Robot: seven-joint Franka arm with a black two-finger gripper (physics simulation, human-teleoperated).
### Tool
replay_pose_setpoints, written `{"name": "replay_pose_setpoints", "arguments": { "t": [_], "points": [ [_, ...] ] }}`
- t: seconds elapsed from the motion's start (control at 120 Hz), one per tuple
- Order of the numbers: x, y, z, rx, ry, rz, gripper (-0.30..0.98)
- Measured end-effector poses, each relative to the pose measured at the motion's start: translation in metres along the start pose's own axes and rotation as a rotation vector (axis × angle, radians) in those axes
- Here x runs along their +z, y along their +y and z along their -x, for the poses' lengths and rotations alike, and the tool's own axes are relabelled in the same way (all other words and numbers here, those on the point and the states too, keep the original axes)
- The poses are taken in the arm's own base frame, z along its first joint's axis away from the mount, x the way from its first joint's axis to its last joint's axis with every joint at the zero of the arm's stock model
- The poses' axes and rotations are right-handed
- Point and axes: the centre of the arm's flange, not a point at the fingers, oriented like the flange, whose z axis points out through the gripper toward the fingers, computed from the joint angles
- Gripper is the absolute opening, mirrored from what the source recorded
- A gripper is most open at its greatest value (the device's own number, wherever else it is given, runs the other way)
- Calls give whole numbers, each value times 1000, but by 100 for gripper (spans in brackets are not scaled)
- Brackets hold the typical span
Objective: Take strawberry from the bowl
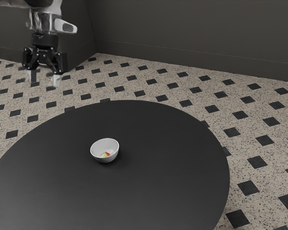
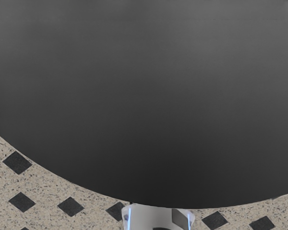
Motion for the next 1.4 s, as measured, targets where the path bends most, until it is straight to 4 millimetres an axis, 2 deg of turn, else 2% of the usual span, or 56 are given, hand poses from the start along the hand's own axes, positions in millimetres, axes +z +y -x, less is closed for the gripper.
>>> {"name": "replay_pose_setpoints", "arguments": {
  "t": [0.1, 0.25, 0.333, 0.408, 0.442, 0.533, 0.617, 0.767, 0.817, 0.875, 0.925, 0.983, 1.242, 1.4],
  "points": [
    [-13, -3, -23, 22, 186, -17, 69],
    [-33, -3, -36, 54, 356, -36, 69],
    [-60, 21, -31, 110, 460, -53, 69],
    [-60, 35, -38, 147, 488, -62, 69],
    [-51, 36, -47, 152, 475, -66, 69],
    [-1, 31, -94, 150, 392, -89, 69],
    [47, 26, -123, 153, 342, -96, 69],
    [128, 24, -150, 172, 295, -96, 69],
    [145, 23, -154, 178, 302, -97, 69],
    [153, 24, -158, 191, 322, -101, 69],
    [149, 27, -157, 231, 352, -106, 69],
    [143, 31, -153, 312, 382, -109, 69],
    [149, 35, -151, 697, 422, -97, 69],
    [181, 35, -158, 879, 373, -109, 69]
  ]
}}
